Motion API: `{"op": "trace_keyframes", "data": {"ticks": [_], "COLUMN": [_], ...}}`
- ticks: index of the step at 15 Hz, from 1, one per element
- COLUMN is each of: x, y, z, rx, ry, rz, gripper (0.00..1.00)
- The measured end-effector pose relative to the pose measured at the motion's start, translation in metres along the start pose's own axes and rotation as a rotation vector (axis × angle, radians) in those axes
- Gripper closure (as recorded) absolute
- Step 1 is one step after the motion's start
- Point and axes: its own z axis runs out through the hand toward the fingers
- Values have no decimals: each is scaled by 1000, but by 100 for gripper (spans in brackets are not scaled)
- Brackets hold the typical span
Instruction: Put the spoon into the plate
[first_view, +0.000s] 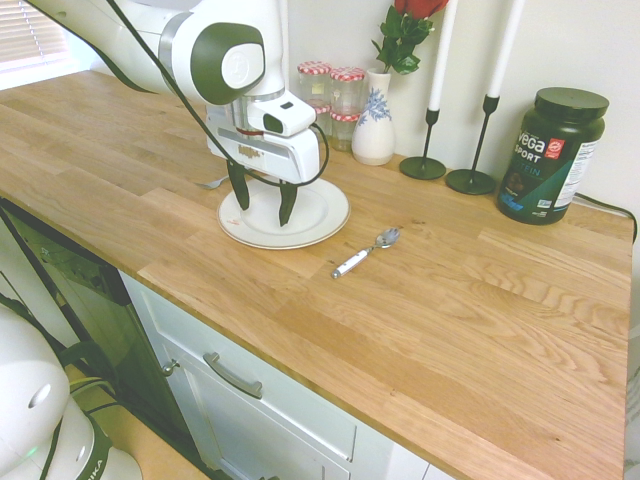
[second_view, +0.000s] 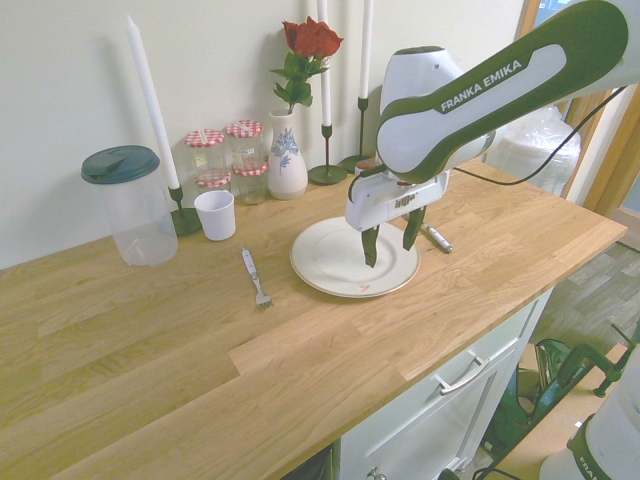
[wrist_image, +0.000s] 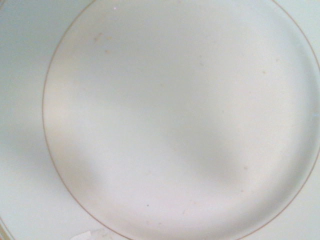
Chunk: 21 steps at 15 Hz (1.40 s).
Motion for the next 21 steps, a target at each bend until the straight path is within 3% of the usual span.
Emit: {"op": "trace_keyframes", "data": {"ticks": [4, 9, 12, 21], "x": [8, 90, 120, 132], "y": [-4, 16, 47, 118], "z": [-12, -68, -61, -4], "rx": [17, 43, 24, -20], "ry": [14, 54, 44, 10], "rz": [2, 149, 235, 187], "gripper": [0, 0, 0, 0]}}
